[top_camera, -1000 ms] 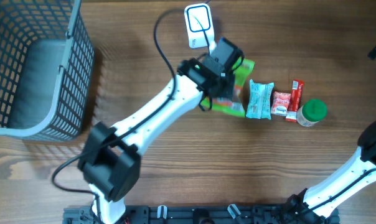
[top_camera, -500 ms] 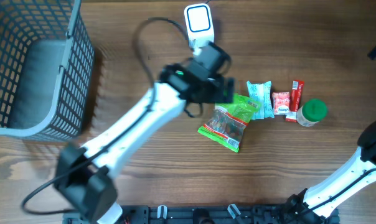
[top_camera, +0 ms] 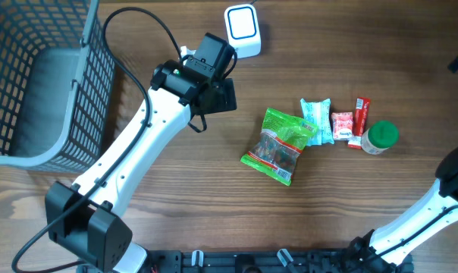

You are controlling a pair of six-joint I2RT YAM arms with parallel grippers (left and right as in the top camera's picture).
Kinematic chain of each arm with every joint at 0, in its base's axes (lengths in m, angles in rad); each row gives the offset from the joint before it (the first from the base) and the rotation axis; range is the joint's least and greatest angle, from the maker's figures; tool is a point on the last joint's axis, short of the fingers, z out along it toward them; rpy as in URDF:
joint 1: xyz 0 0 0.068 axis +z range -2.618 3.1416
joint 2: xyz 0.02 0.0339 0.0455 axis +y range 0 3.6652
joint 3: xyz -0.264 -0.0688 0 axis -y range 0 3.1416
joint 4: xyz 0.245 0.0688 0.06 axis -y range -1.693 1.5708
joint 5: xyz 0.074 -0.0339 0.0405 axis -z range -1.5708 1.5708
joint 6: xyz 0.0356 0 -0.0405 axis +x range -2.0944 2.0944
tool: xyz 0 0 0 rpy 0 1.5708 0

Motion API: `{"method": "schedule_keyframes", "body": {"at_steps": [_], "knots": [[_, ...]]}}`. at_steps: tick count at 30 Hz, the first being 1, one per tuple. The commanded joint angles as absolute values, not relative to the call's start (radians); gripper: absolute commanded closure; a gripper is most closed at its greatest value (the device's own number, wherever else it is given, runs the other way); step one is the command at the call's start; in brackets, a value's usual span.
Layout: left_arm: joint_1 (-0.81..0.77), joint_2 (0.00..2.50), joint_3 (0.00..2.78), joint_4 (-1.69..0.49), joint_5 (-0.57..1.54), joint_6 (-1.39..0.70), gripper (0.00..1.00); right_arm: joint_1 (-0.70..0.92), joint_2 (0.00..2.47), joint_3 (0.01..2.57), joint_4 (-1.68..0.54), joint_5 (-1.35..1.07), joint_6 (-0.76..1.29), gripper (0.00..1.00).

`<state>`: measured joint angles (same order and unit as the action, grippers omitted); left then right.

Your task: Scan the item barcode

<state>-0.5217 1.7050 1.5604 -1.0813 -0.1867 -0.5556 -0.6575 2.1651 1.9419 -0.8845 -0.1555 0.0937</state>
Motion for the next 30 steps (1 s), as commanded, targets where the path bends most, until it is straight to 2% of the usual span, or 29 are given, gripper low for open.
{"method": "schedule_keyframes", "body": {"at_steps": [1,13,20,24,30], "knots": [[-0.519,1.704,1.556,-1.082,-0.203,-0.555,0.0,-0.642,2.142,1.956,-0.882,-0.153,0.107,0.0],[-0.519,1.704,1.556,-1.082,-0.203,-0.555,0.0,-0.632,2.159,1.956,-0.875,-0.154,0.107,0.0],[-0.519,1.704,1.556,-1.082,-0.203,-0.555,0.0,-0.592,1.926,1.956,-0.875,-0.153,0.107,0.0],[-0.519,1.704,1.556,-1.082,-0.203,-0.555,0.0,-0.467,1.673,1.956,-0.876,-0.153,0.107,0.0],[-0.519,1.704,1.556,-1.082,-0.203,-0.555,0.0,-0.072,1.294,1.956,-0.876,-0.154,0.107,0.0]]}}
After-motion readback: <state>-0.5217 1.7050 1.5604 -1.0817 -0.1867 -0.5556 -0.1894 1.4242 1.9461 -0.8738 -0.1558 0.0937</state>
